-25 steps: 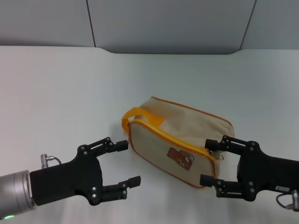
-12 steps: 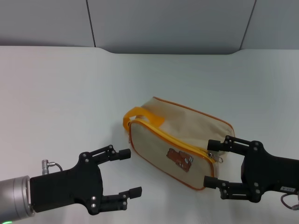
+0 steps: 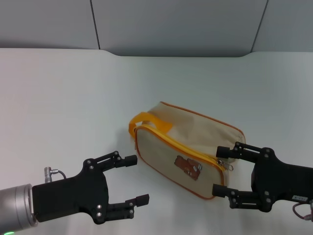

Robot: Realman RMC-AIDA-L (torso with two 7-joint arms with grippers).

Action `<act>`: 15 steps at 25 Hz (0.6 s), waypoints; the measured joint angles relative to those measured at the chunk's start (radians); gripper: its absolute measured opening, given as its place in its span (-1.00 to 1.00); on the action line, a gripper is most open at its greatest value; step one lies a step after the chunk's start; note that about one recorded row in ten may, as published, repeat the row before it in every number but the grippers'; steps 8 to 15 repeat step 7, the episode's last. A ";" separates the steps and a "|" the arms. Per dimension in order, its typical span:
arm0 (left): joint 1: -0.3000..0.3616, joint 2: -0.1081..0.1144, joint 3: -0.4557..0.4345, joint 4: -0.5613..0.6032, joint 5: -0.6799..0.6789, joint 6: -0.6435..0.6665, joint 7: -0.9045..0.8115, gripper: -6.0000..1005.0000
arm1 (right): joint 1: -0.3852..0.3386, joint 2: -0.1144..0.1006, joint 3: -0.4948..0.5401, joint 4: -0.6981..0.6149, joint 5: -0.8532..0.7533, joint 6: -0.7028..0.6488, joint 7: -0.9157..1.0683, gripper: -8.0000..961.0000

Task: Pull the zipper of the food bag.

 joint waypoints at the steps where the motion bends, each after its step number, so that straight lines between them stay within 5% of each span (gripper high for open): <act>1: 0.000 0.000 -0.001 0.000 0.000 0.000 0.000 0.63 | 0.000 0.001 0.000 0.000 0.000 0.002 0.000 0.67; 15: 0.000 0.000 -0.001 0.000 -0.003 0.000 0.002 0.62 | 0.000 0.003 0.000 -0.002 -0.002 0.003 0.000 0.67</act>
